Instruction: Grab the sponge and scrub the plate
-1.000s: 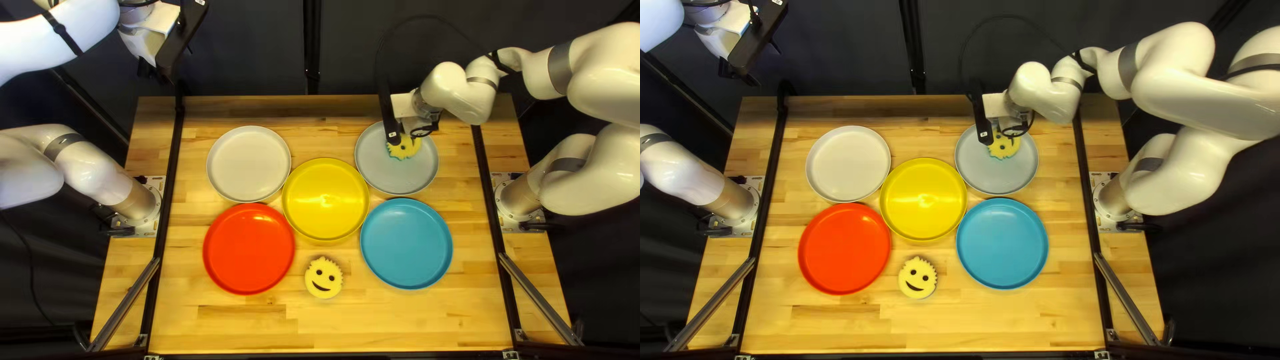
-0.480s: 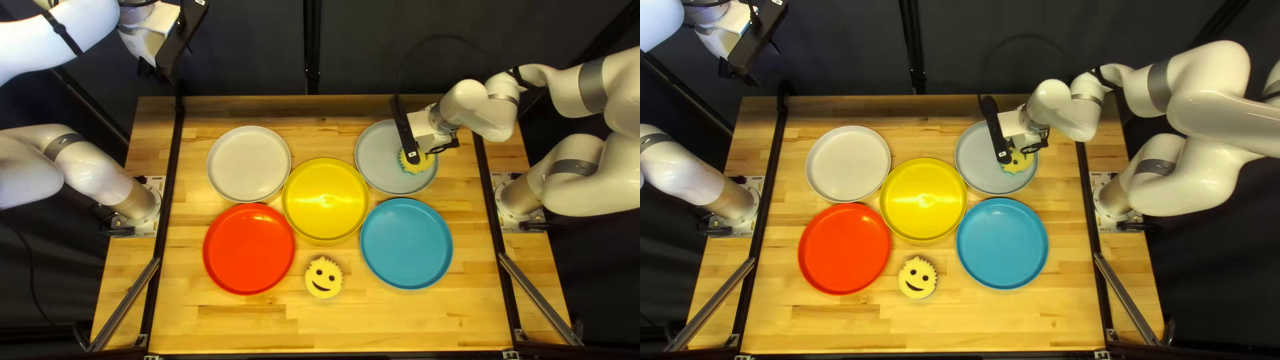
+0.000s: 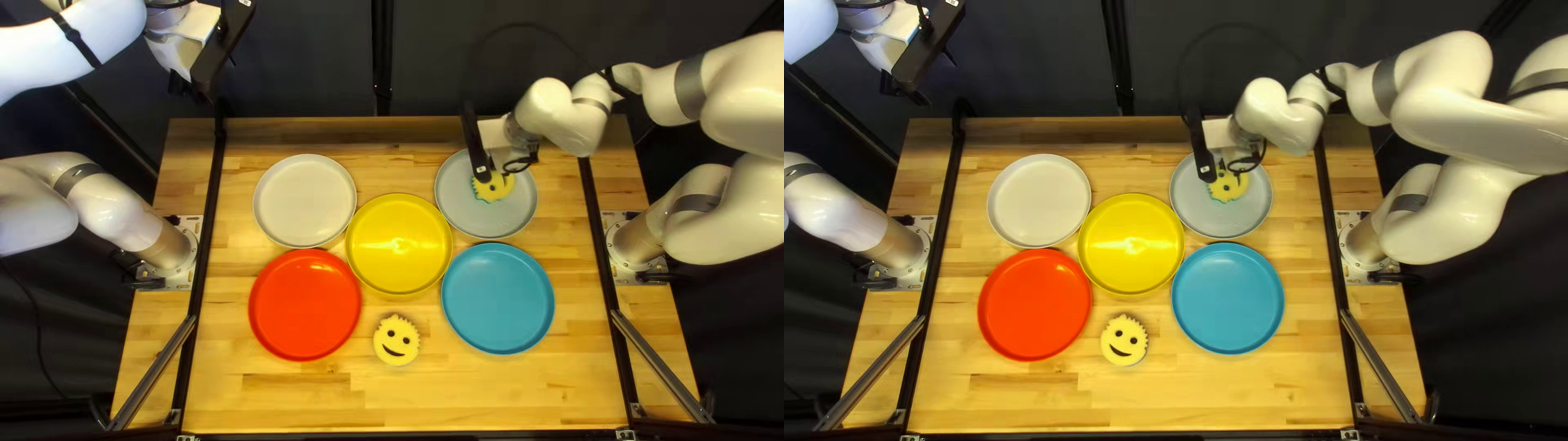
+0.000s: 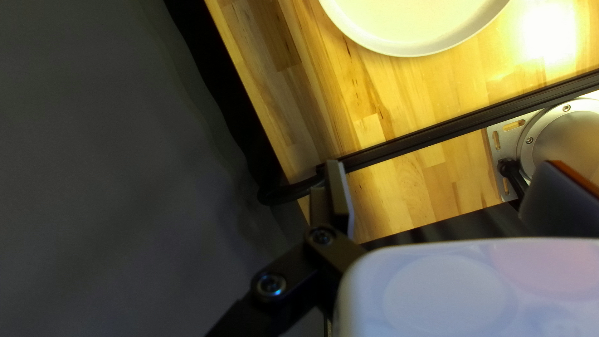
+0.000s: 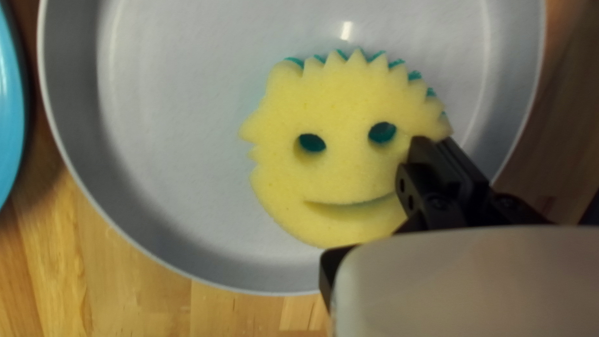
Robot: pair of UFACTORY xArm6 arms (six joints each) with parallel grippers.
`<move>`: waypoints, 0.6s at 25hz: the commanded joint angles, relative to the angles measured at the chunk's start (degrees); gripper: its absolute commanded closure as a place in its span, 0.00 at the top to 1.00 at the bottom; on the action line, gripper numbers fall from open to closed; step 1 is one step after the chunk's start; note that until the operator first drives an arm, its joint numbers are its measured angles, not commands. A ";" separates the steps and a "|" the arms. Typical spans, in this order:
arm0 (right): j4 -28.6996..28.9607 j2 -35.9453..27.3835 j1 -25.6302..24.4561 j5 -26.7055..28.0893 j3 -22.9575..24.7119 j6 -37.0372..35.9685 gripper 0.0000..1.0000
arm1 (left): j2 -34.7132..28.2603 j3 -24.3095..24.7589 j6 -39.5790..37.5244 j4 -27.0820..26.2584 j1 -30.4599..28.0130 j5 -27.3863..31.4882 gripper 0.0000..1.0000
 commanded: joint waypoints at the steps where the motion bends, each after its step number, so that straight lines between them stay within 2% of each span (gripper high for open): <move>1: 0.15 0.35 0.47 1.36 -1.23 2.39 0.00 | 0.00 0.00 0.00 0.00 0.00 0.00 1.00; 15: -0.96 -0.08 8.51 0.75 -0.03 8.47 0.00 | 0.00 0.00 0.00 0.00 0.00 0.00 1.00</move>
